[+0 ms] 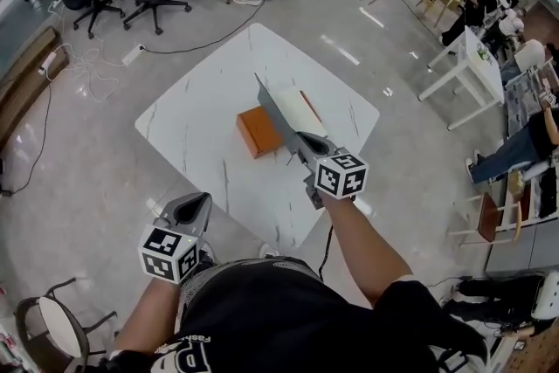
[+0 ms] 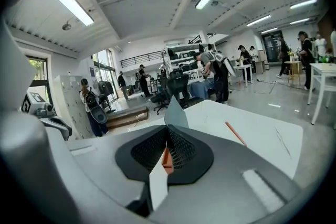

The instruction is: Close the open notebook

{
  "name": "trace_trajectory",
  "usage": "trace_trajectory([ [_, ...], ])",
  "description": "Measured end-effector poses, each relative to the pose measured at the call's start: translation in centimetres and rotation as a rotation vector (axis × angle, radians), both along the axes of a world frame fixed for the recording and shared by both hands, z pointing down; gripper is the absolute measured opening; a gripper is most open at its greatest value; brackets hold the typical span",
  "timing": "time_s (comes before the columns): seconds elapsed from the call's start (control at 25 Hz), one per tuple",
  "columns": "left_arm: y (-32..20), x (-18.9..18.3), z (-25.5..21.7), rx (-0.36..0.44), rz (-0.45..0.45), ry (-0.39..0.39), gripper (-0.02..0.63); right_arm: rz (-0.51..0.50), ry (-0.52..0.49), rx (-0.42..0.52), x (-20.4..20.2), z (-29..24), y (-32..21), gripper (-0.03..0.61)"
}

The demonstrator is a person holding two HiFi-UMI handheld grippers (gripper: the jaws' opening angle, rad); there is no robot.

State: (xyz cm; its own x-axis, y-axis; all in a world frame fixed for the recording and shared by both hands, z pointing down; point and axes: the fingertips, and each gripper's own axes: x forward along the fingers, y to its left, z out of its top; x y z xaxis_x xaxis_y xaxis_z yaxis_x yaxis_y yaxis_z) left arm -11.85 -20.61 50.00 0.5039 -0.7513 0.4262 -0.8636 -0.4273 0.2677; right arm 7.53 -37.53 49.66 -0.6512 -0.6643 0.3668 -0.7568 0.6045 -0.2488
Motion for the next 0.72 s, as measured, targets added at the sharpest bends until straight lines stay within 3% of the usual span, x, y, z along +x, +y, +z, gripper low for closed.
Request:
trace_trajectory([
  [0.72,0.2,1.9,0.2,-0.006,-0.029,-0.009,0.058,0.168,-0.067,-0.088,8.5,2.1,-5.0,0.006],
])
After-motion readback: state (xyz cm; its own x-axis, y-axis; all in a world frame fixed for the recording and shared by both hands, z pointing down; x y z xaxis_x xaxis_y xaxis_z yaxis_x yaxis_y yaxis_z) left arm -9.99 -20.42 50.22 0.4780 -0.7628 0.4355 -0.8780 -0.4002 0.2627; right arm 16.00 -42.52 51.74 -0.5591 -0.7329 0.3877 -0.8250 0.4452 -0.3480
